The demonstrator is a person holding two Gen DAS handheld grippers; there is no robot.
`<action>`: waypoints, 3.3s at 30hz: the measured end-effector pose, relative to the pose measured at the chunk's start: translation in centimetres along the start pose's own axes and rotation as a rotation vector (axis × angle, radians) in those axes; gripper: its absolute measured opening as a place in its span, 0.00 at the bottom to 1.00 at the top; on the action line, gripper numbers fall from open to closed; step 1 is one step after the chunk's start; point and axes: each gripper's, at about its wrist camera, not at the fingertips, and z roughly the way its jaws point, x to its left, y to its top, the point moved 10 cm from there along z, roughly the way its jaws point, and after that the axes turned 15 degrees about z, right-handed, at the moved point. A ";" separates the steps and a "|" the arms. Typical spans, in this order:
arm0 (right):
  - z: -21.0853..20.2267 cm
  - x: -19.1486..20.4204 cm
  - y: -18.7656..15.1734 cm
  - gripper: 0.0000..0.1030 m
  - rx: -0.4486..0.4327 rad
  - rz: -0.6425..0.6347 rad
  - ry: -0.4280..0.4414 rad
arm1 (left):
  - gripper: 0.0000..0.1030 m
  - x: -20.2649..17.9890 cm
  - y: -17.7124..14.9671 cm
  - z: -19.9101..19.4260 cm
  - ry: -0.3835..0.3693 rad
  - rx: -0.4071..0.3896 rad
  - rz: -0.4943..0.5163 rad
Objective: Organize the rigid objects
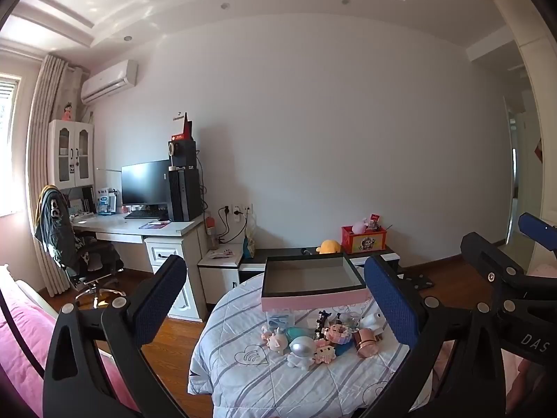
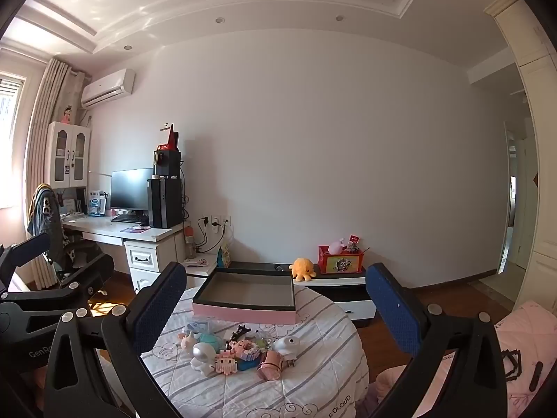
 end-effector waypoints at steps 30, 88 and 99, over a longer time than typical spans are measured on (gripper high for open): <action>0.1 0.0 -0.2 1.00 0.016 -0.002 -0.003 | 1.00 0.2 -0.1 0.2 -0.005 -0.001 -0.018; -1.3 1.6 -0.4 1.00 0.018 -0.008 0.001 | 1.00 1.4 -0.7 -0.7 0.001 -0.005 -0.015; -1.3 1.6 -0.4 1.00 0.018 -0.008 0.001 | 1.00 1.4 -0.7 -0.8 0.000 -0.005 -0.014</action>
